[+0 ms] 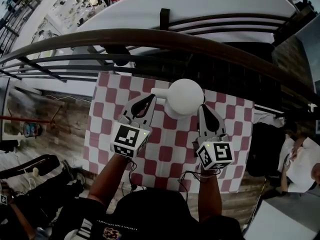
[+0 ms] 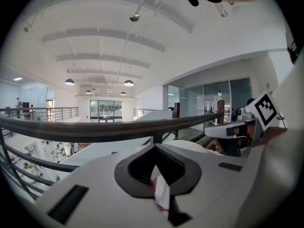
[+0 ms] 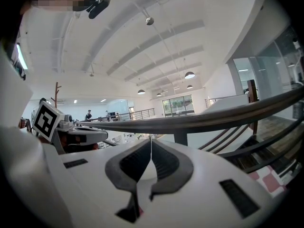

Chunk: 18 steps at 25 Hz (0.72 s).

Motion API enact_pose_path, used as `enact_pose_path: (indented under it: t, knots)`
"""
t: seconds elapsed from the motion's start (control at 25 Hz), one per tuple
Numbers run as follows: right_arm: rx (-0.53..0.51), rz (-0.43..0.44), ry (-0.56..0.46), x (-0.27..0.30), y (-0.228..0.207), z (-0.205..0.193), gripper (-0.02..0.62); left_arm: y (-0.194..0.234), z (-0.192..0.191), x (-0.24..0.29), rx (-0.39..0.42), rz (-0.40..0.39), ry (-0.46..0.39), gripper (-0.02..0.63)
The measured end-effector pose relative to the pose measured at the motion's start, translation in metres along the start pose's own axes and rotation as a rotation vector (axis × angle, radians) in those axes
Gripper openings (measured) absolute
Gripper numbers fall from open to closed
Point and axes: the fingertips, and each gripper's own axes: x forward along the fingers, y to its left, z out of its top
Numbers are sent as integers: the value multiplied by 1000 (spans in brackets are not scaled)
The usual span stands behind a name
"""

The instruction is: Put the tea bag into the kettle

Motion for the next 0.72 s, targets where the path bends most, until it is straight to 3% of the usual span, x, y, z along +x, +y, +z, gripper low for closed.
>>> enact_pose_path:
  t: [0.36, 0.72]
  knots:
    - [-2, -15, -3, 13, -11, 4, 14, 29, -25, 37, -35, 69, 85, -2]
    - [-7, -52, -18, 15, -15, 5, 15, 32, -27, 41, -63, 66, 65, -2]
